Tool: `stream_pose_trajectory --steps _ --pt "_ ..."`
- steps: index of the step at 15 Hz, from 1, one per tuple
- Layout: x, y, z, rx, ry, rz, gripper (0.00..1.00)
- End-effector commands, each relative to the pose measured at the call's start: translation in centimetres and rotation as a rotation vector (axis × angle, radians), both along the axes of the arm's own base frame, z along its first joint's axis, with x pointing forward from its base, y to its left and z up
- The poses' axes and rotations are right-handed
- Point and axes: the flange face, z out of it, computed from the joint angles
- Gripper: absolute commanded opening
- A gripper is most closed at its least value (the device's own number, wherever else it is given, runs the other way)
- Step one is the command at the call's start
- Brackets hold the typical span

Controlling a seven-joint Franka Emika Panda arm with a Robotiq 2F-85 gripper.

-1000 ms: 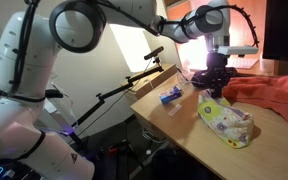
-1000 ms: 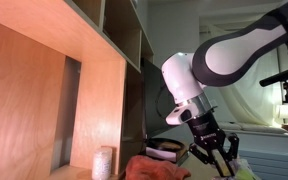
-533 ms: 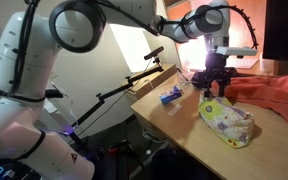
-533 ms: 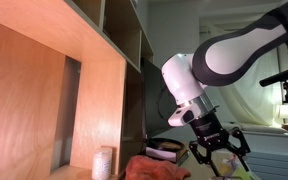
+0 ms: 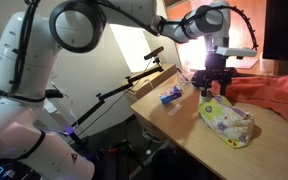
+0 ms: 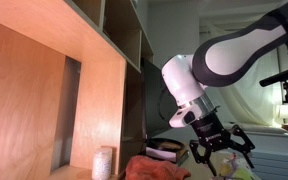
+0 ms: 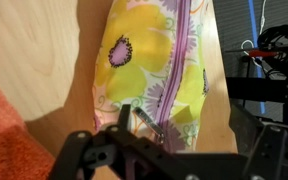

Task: Move the white purse to the left

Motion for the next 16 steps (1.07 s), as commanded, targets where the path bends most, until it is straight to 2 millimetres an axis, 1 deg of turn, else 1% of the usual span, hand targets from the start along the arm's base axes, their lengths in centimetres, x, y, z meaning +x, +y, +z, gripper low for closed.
stream_pose_trajectory --steps 1,4,5,6,7,9,10,11,12,13,15,16 --pt "0.13 -0.11 0.48 -0.024 0.018 -0.008 1.00" --pt "0.11 -0.15 0.37 -0.034 0.024 -0.007 1.00" --pt "0.11 -0.15 0.36 -0.034 0.024 -0.004 0.75" --pt "0.11 -0.13 0.40 -0.037 0.025 0.002 0.72" --pt "0.11 -0.10 0.40 -0.038 0.026 0.003 0.66" --pt "0.10 -0.08 0.40 -0.038 0.027 0.004 0.49" --pt "0.12 -0.08 0.42 -0.037 0.026 0.007 0.42" --pt "0.13 -0.07 0.42 -0.039 0.026 0.006 0.34" --pt "0.14 -0.05 0.44 -0.039 0.026 0.008 0.27" --pt "0.14 -0.05 0.44 -0.040 0.026 0.007 0.18" --pt "0.16 0.02 0.53 -0.041 0.024 0.008 0.04" --pt "0.13 0.09 0.60 -0.046 0.022 0.003 0.01"
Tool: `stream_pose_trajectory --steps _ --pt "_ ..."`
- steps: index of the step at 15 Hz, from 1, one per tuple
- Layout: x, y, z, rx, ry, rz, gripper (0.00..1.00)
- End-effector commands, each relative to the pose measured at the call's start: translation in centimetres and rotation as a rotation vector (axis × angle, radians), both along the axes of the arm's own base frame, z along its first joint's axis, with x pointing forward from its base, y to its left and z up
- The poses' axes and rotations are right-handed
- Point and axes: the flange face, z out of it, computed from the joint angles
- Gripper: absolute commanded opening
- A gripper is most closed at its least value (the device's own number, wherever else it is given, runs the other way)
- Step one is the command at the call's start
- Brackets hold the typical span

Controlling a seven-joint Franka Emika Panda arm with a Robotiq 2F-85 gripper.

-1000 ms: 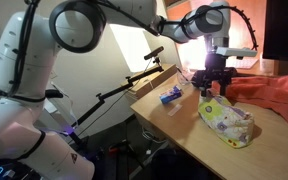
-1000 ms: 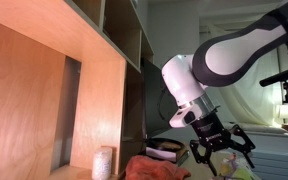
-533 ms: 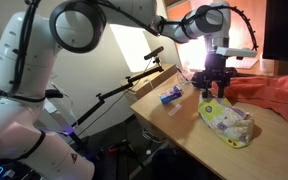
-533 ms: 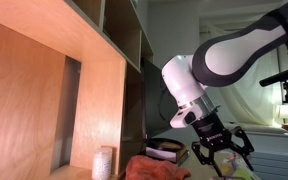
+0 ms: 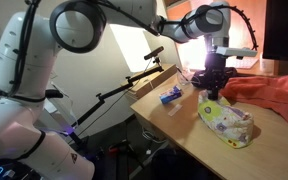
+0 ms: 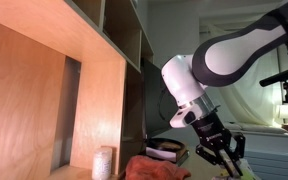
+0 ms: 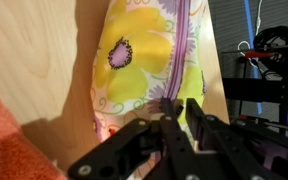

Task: Move the white purse to the left

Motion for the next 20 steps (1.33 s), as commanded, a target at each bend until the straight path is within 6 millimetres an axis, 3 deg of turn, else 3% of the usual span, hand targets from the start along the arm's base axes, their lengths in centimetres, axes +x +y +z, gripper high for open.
stream_pose_trajectory --steps 1,5,6,8,16,20 --pt "0.2 0.2 0.6 -0.036 0.010 0.004 0.00" --pt "0.2 -0.1 1.0 -0.042 0.000 -0.017 0.00" --pt "0.2 -0.1 0.9 -0.038 0.010 -0.015 0.26" --pt "0.0 -0.2 0.9 -0.045 0.016 -0.023 0.34" --pt "-0.8 0.1 1.3 -0.036 0.035 -0.074 0.95" --pt "-0.8 0.4 1.1 0.003 0.006 -0.153 1.00"
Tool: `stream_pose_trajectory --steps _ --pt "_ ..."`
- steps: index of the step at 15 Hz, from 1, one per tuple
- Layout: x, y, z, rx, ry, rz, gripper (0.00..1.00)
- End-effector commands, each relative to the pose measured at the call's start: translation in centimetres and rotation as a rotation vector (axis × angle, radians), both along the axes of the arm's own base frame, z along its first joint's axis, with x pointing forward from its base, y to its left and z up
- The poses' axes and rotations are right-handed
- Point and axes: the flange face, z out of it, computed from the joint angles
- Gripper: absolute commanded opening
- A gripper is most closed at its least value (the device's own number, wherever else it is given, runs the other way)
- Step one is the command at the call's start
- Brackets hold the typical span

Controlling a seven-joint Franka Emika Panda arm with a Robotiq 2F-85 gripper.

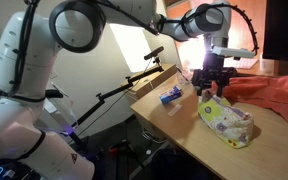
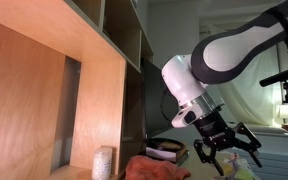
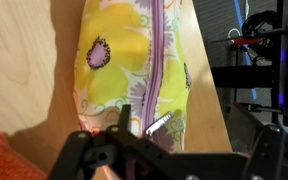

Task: Move the white purse to the left

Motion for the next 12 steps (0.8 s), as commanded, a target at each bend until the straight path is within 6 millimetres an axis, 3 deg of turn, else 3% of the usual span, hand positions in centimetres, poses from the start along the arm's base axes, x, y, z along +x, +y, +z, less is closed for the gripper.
stream_pose_trajectory --steps 1,12 --pt "-0.2 0.4 0.8 0.024 -0.018 -0.075 1.00" --pt "0.0 0.2 -0.4 0.017 -0.012 -0.091 1.00"
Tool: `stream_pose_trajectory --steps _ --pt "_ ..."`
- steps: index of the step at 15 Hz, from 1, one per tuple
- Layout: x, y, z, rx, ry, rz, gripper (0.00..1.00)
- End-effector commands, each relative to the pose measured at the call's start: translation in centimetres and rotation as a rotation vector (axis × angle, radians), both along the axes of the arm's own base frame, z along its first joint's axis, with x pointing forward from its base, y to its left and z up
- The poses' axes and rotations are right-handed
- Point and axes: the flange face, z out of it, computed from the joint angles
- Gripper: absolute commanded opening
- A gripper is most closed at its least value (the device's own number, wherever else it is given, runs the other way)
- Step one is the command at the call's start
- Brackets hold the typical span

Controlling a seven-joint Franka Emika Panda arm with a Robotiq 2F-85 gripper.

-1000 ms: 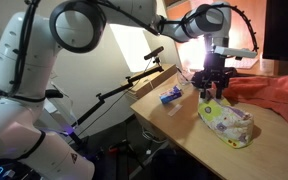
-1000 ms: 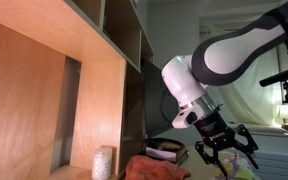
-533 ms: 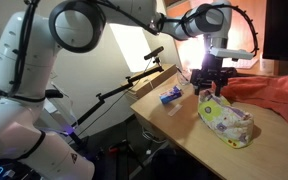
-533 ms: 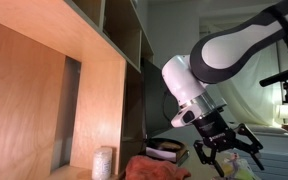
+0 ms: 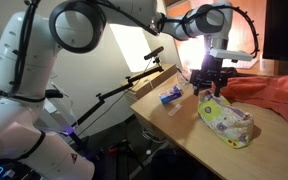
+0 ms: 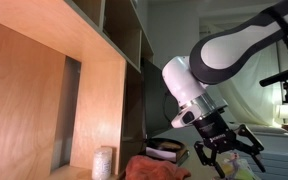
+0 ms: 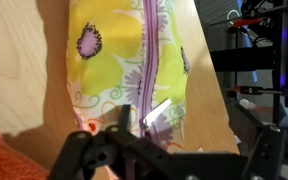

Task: Move the white purse to the left

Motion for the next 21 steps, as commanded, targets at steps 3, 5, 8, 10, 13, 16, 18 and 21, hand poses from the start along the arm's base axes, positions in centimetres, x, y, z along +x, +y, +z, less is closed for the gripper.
stream_pose_trajectory --steps 3,5,8,10,13,16,18,21 --pt "0.24 -0.20 -0.20 -0.018 -0.010 -0.008 1.00" --pt "0.34 -0.26 -0.14 -0.023 -0.014 -0.002 0.75" --pt "0.39 -0.29 0.00 -0.024 -0.016 0.008 0.60" --pt "0.44 -0.30 0.08 -0.027 -0.020 0.010 0.44" --pt "0.44 -0.22 0.20 -0.026 -0.023 0.014 0.20" --pt "0.30 -0.16 0.24 -0.024 -0.016 0.021 0.29" --pt "0.15 -0.24 0.19 -0.015 -0.007 0.026 0.44" --pt "-0.09 -0.31 0.03 -0.015 0.004 0.027 0.65"
